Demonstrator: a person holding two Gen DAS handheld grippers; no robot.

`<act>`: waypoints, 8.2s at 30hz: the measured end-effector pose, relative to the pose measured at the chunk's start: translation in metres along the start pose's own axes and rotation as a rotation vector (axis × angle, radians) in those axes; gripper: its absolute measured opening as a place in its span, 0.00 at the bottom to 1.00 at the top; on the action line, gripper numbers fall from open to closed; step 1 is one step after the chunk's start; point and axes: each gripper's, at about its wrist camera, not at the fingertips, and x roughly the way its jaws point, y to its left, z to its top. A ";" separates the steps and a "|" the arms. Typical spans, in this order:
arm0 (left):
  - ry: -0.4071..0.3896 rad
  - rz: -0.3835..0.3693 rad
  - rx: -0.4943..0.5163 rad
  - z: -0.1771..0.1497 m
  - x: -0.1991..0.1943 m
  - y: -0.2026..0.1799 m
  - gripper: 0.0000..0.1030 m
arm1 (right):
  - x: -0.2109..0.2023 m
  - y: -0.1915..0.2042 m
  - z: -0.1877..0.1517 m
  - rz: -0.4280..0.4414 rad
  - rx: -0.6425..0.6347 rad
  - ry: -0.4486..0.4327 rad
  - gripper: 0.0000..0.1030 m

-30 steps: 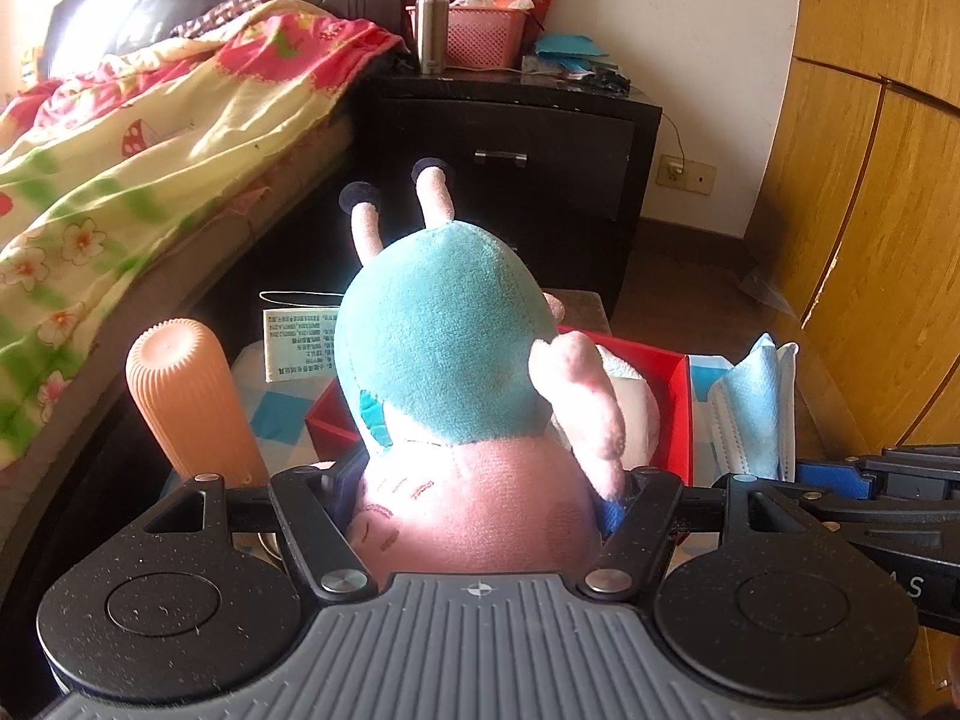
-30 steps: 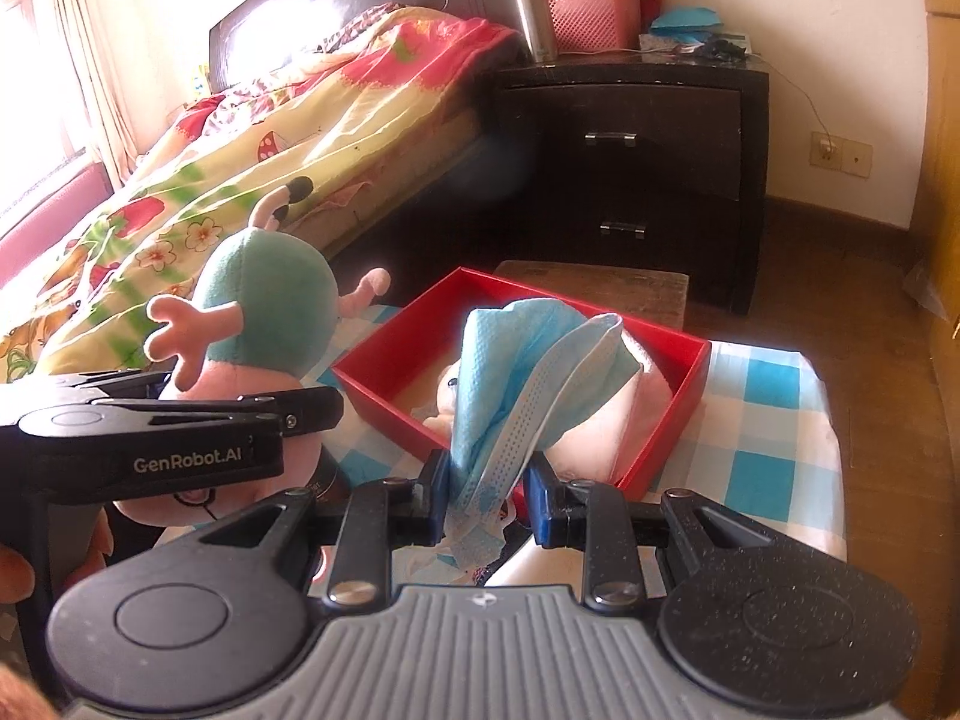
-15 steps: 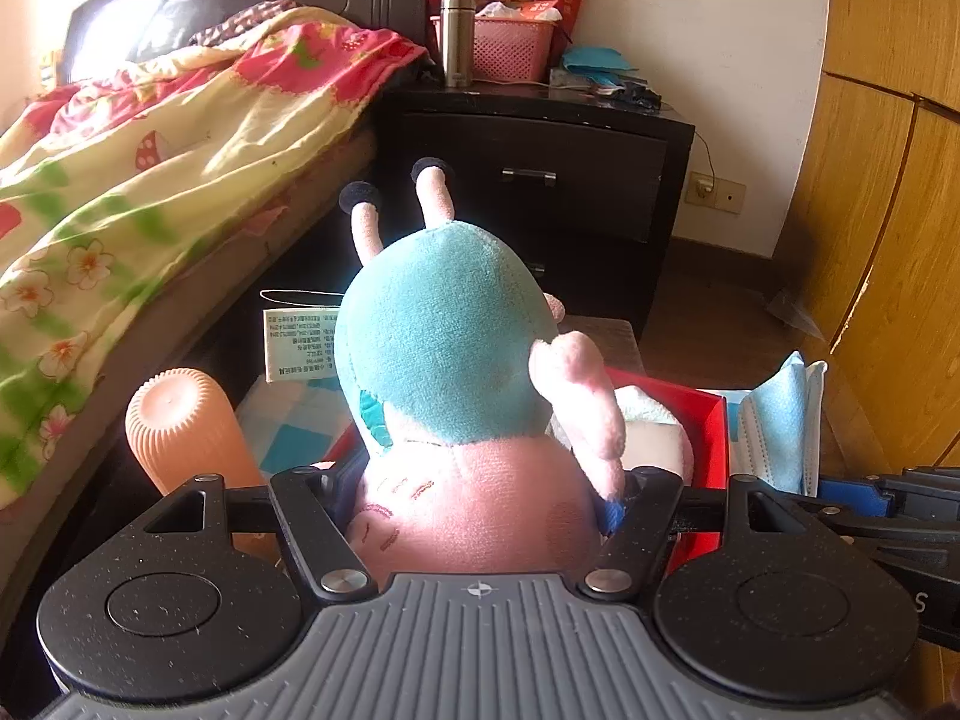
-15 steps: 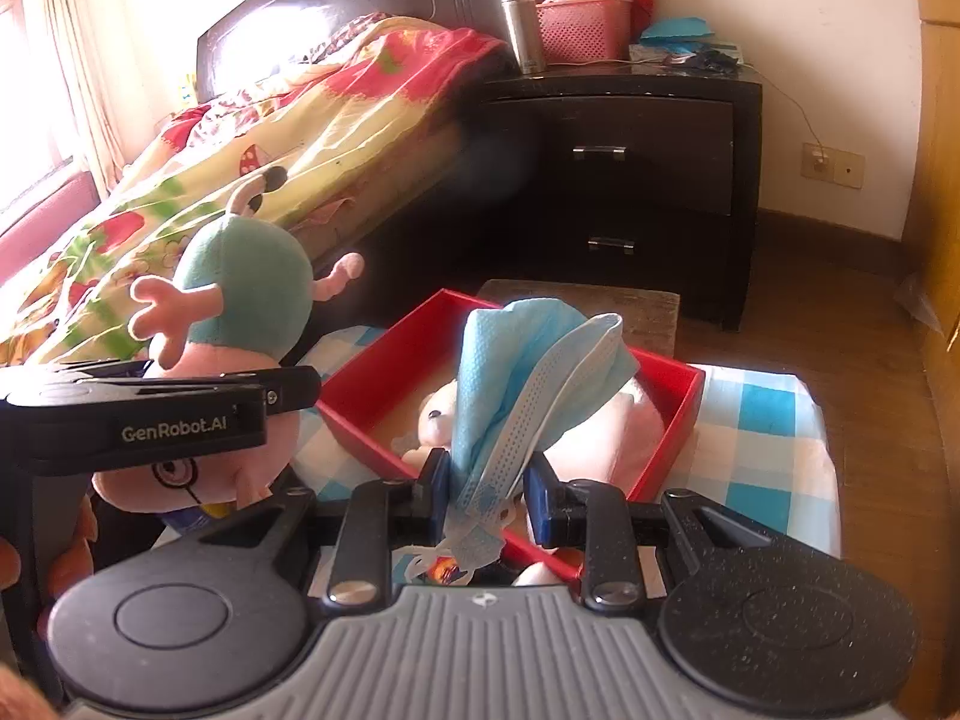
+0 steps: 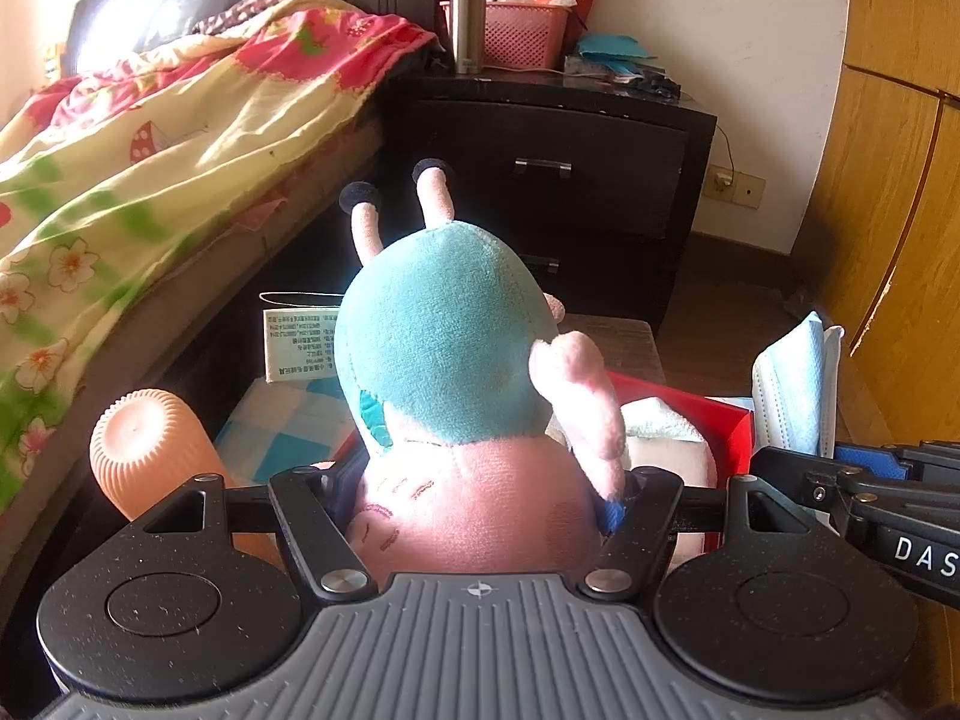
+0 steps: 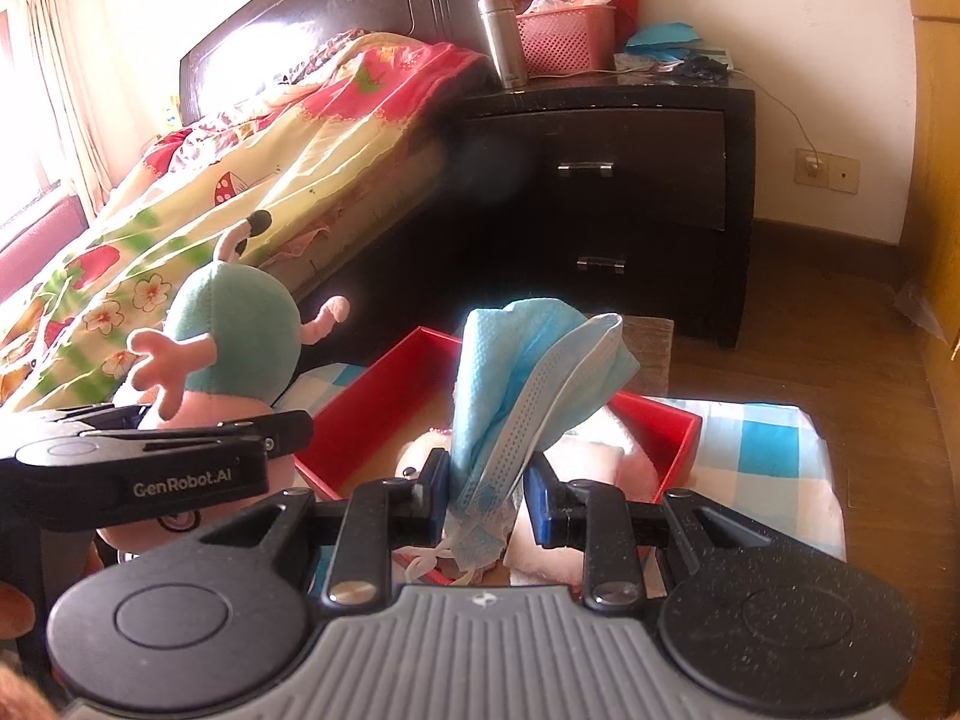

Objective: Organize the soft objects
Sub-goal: 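Lower the pig into the red box and open the left tool while the right tool holds the mask above, then open the right tool to drop the blue mask into the red box, then grasp the white sponge block with the right tool while the left tool reaches a second blue mask, then grasp the second blue mask with the left tool while the right tool lifts the block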

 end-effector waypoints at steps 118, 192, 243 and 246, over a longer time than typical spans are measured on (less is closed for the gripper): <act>0.050 -0.020 0.085 -0.042 -0.036 -0.025 0.77 | -0.026 0.003 -0.039 -0.042 -0.176 0.081 0.32; 0.240 -0.209 0.192 -0.105 -0.046 -0.029 0.79 | 0.026 -0.004 -0.094 0.133 -0.204 0.377 0.52; 0.268 -0.500 0.225 -0.160 -0.065 -0.069 0.18 | -0.042 -0.072 -0.064 0.154 0.178 0.205 0.00; 0.268 -0.457 0.186 -0.154 -0.056 -0.060 0.19 | -0.044 -0.069 -0.059 0.158 0.180 0.189 0.00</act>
